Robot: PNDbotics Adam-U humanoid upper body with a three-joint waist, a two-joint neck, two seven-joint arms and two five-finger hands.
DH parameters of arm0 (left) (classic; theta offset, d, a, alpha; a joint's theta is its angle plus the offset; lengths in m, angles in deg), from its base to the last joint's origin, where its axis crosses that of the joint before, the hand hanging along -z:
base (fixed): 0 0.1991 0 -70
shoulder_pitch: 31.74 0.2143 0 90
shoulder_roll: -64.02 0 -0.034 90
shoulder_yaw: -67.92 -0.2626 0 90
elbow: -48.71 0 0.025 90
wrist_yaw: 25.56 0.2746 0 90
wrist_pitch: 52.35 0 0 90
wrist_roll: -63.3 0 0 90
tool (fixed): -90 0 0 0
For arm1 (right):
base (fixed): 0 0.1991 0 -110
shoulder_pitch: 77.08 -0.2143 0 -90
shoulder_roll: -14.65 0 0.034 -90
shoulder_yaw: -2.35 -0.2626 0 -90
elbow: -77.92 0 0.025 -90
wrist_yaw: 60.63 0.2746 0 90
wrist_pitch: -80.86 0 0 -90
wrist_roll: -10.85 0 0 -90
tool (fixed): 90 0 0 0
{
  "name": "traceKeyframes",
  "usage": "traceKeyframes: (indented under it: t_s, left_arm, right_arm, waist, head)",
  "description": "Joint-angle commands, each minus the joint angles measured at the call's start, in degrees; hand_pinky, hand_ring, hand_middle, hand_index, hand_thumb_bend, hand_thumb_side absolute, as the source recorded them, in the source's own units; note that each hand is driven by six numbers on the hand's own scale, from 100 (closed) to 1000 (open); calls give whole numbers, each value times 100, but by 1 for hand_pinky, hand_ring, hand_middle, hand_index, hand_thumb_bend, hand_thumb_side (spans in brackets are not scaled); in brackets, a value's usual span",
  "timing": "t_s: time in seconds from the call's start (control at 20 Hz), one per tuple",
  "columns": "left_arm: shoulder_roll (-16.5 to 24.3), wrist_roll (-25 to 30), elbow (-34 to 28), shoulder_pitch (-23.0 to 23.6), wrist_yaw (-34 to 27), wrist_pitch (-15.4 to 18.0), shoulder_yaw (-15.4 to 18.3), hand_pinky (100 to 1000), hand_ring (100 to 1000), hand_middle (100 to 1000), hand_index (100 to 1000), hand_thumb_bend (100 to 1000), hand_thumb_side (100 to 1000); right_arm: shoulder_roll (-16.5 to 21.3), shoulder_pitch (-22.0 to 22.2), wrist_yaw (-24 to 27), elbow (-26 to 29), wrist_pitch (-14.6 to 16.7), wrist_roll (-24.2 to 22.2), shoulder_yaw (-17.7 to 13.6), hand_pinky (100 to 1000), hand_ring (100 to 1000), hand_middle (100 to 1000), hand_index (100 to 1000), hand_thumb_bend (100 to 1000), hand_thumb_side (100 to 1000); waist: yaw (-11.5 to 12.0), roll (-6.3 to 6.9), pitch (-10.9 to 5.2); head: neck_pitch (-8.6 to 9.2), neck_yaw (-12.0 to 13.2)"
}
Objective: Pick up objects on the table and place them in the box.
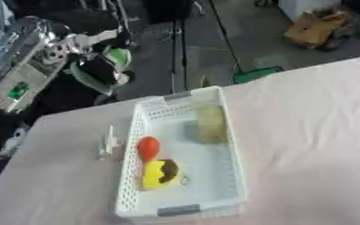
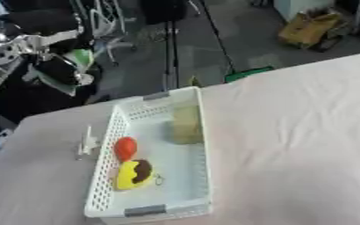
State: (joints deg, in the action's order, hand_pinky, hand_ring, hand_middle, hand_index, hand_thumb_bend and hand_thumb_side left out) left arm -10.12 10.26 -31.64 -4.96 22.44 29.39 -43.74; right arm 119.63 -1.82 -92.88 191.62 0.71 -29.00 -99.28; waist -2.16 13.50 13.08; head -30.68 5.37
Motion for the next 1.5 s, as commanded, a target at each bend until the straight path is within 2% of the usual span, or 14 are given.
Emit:
traceKeyframes:
  t_s: [0.05,0.4,0.7,1.0,1.05,1.1,1.15,1.2,1.25,1.3,1.35,1.4,1.45,1.5]
  left_arm:
    - [-43,-90,354,-192,26,67,90,100,287,382,452,449,290]
    - [-334,-198,1010,-297,55,185,155,100,281,380,452,441,300]
    - [-545,-365,1564,-295,-54,87,287,100,273,378,453,427,310]
    - [-762,-510,2024,-255,-584,-177,340,100,262,379,458,404,331]
    - [-785,-542,2080,-253,-631,-196,341,100,301,424,510,511,392]
    - [-802,-576,2128,-249,-670,-198,341,100,301,424,510,511,392]
    - [-825,-571,2174,-238,-733,-175,340,136,426,504,609,610,499]
    - [-836,-523,2218,-233,-815,-127,340,136,426,504,609,610,499]
    - [-845,-446,2254,-229,-887,-68,337,289,551,574,705,651,583]
    - [-845,-347,2284,-231,-948,-7,343,289,551,574,705,651,583]
    - [-851,-238,2312,-229,-1021,49,360,486,709,682,801,689,751]
    - [-852,-106,2346,-231,-1133,98,389,486,709,682,801,689,751]
    - [-850,7,2370,-234,-1236,133,413,555,773,761,857,693,882]
    - [-843,106,2388,-239,-1328,159,433,555,773,761,857,693,882]
  right_arm:
    - [104,-100,66,89,24,-33,6,851,934,828,790,100,1000]
    - [58,-271,126,89,72,-57,38,850,934,828,790,100,1000]
    - [31,-370,163,89,98,-63,45,850,934,828,790,100,1000]
    - [17,-440,188,89,111,-64,59,850,933,827,790,100,1000]
    - [16,-454,191,89,115,-64,62,850,933,827,790,100,1000]
    - [16,-466,194,89,119,-63,65,850,933,827,790,100,1000]
    - [17,-476,197,89,123,-63,67,850,933,827,790,100,1000]
    - [18,-482,198,89,125,-62,68,850,933,827,790,100,1000]
    - [17,-488,200,89,126,-62,69,850,933,827,790,100,1000]
    - [15,-493,201,89,126,-63,71,850,933,827,790,100,1000]
    - [14,-497,201,89,127,-64,72,850,933,827,790,100,1000]
    - [14,-497,200,89,127,-63,71,850,933,827,790,100,1000]
    - [15,-498,198,89,126,-61,71,850,933,827,790,100,1000]
    - [16,-498,197,89,126,-58,70,850,933,827,790,100,1000]
  waist:
    - [-28,-56,-72]
    - [-263,-56,6]
    - [-390,-56,60]
    - [-443,-56,90]
    - [-454,-56,97]
    - [-463,-56,104]
    - [-469,-56,112]
    - [-471,-56,117]
    - [-471,-56,122]
    - [-470,-56,125]
    - [-469,-56,129]
    - [-467,-56,131]
    - [-467,-56,132]
    - [-467,-56,132]
  head:
    - [27,84]
    - [79,258]
    - [23,377]
    - [-104,455]
    - [-96,460]
    - [-87,464]
    - [-87,462]
    - [-87,458]
    - [-87,456]
    - [-88,455]
    - [-84,452]
    - [-81,448]
    - [-79,449]
    - [-77,450]
